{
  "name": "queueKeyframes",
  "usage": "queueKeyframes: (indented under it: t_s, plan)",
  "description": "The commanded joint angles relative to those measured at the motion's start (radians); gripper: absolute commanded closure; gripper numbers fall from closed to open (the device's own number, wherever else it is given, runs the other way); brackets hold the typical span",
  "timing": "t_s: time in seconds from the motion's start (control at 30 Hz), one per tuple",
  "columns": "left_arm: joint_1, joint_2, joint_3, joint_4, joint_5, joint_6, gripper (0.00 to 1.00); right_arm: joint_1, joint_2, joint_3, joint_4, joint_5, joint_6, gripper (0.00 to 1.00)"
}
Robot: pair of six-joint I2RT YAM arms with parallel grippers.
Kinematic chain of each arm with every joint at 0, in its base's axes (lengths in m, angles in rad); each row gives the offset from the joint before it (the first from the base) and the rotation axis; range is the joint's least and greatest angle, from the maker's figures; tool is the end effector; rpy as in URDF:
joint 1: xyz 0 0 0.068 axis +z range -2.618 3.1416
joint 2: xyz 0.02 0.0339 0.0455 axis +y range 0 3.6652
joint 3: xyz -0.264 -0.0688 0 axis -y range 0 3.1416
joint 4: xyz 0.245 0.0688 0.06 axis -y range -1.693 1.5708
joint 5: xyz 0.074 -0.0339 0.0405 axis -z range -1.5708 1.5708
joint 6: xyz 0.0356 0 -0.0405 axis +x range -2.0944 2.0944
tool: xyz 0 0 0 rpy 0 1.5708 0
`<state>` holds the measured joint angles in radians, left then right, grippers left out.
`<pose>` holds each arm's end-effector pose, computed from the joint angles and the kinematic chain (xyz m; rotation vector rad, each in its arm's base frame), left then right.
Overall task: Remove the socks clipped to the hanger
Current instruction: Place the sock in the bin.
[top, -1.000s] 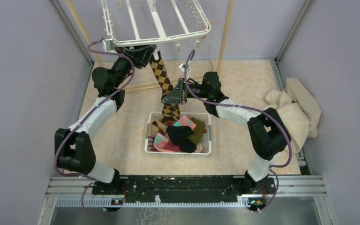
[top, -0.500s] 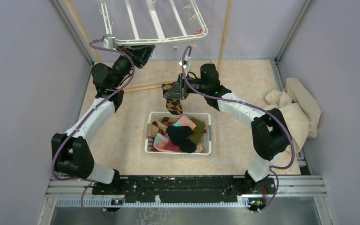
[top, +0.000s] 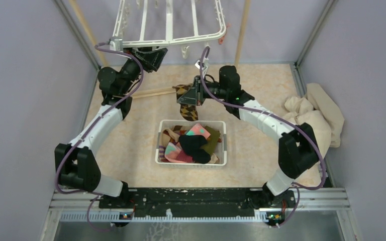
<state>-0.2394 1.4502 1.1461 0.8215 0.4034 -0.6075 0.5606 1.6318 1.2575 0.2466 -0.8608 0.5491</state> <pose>0.3199 -0.0925 0.4123 0.1764 1.1356 -0.9682 0.3096 0.2262 0.3309 -0.7257 1.7673 1.5123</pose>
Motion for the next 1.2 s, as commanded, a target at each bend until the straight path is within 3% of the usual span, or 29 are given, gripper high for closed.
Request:
queueKeyframes:
  t_s: [0.0, 0.03, 0.07, 0.1, 0.13, 0.57, 0.83, 1.17]
  plan:
    - [0.005, -0.034, -0.007, -0.019, -0.014, 0.012, 0.25, -0.006, -0.111, -0.022, 0.034, 0.005, -0.021, 1.0]
    - [0.006, -0.036, -0.007, -0.028, -0.016, 0.012, 0.22, -0.006, -0.121, -0.03, 0.032, 0.005, -0.021, 1.0]
    - [0.006, -0.04, -0.009, -0.037, -0.018, 0.014, 0.08, -0.006, -0.131, -0.036, 0.028, 0.004, -0.023, 1.0]
    - [0.006, -0.045, -0.011, -0.047, -0.018, 0.021, 0.02, -0.005, -0.142, -0.044, 0.024, 0.003, -0.023, 1.0]
    - [0.006, -0.05, -0.013, -0.061, -0.022, 0.026, 0.01, -0.005, -0.155, -0.052, 0.02, 0.006, -0.027, 1.0]
    - [0.005, -0.239, -0.152, -0.235, -0.074, 0.095, 0.01, -0.005, -0.318, -0.146, -0.105, 0.041, -0.083, 1.0]
    - [0.005, -0.377, -0.204, -0.476, -0.076, 0.122, 0.01, 0.003, -0.409, -0.231, -0.24, 0.085, -0.148, 1.0]
    - [0.003, -0.496, -0.253, -0.68, -0.047, 0.161, 0.01, 0.108, -0.428, -0.38, -0.3, 0.212, -0.173, 1.0]
